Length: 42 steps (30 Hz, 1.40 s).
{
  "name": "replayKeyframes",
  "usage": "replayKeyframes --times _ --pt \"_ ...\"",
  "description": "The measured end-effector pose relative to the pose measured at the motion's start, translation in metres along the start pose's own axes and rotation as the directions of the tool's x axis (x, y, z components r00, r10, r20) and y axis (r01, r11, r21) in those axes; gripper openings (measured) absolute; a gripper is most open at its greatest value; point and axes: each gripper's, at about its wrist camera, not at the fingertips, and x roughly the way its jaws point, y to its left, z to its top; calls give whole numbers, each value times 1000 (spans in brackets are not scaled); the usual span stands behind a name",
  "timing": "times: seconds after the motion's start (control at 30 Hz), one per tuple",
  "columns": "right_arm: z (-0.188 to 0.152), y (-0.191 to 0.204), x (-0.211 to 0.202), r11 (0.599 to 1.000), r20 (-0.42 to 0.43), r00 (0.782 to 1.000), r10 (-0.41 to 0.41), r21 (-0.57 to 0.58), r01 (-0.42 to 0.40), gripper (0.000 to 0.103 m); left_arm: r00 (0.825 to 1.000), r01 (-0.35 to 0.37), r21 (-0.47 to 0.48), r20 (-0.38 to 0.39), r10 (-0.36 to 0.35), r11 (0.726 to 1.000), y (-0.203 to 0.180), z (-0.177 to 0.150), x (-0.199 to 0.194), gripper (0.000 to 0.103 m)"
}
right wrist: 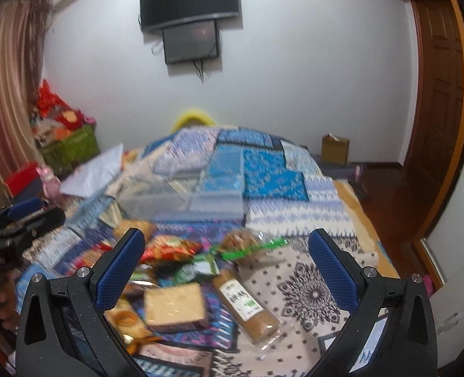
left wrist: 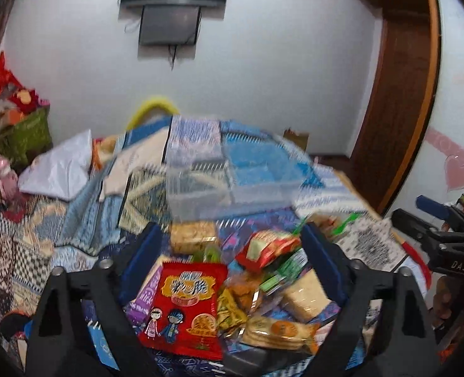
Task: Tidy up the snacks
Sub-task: 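Grasp the red chip bag with left tool while right tool grasps the green-tied bread bag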
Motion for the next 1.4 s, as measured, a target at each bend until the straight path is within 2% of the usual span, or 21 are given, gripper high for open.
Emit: replayKeyframes --times 0.17,0.3,0.4,0.73,0.97,1.2,1.23,1.3,1.4 --pt "-8 -19 27 999 -75 997 -2 33 5 102 996 -24 -16 -81 23 1000 14 -11 33 86" --pt "-14 -30 44 998 -126 992 25 67 -17 94 989 -33 -29 -146 28 999 27 -19 51 85" --pt "-20 -33 56 997 -168 985 42 74 -30 93 983 -26 -42 -184 18 999 37 -24 58 85" --pt "-20 -39 87 993 -228 970 86 97 -65 93 950 -13 -82 -313 -14 997 50 -53 78 85" --pt "-14 -40 108 993 -261 962 81 101 -57 93 940 -9 -123 -339 -34 992 58 -62 92 84" --pt "-16 -39 130 993 -312 947 80 102 -50 92 949 -1 -113 -314 -35 994 60 -62 90 72" --pt "-16 -38 131 993 -311 947 80 103 -50 90 951 -2 -108 -308 -31 994 60 -62 89 71" --pt "-16 -37 133 992 -312 946 91 113 -58 67 953 -4 -106 -300 -29 994 60 -61 87 70" --pt "-16 -36 134 991 -312 945 97 114 -64 59 960 -11 -99 -281 -17 995 60 -58 82 69"
